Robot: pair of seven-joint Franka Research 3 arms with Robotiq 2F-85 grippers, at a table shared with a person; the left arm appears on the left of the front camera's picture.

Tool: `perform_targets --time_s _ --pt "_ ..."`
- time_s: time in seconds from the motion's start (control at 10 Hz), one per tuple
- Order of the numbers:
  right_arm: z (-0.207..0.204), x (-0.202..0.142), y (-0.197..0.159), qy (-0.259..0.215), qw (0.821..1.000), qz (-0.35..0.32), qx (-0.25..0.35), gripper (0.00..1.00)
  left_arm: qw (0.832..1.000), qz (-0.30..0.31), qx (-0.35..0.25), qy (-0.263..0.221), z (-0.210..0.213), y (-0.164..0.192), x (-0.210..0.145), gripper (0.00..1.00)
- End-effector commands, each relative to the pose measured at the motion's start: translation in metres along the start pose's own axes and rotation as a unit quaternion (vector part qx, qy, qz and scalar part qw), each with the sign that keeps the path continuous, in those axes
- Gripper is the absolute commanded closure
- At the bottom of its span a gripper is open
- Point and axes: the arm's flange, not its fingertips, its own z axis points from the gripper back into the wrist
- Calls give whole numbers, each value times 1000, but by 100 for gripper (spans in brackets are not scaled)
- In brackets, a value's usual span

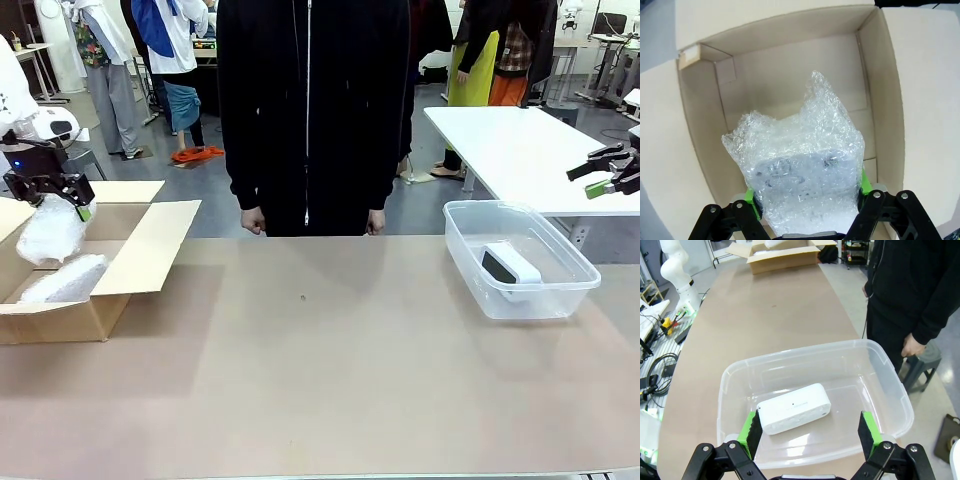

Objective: Separate and place wrapped and unwrapped clocks.
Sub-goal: If the picked Digital clock is wrapped, place it in the Package Box ; if not, place it in the Organizing box.

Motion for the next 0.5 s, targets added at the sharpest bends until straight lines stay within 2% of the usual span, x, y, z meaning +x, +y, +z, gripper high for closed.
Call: perform_targets --time_s 0.0,0.4 --pt "-2 0 0 -5 1000 1 1 0 1000 -5 -21 19 1 4 10 17" --pt "-2 0 0 -5 1000 1 1 0 999 -8 -22 36 -25 -4 5 17"
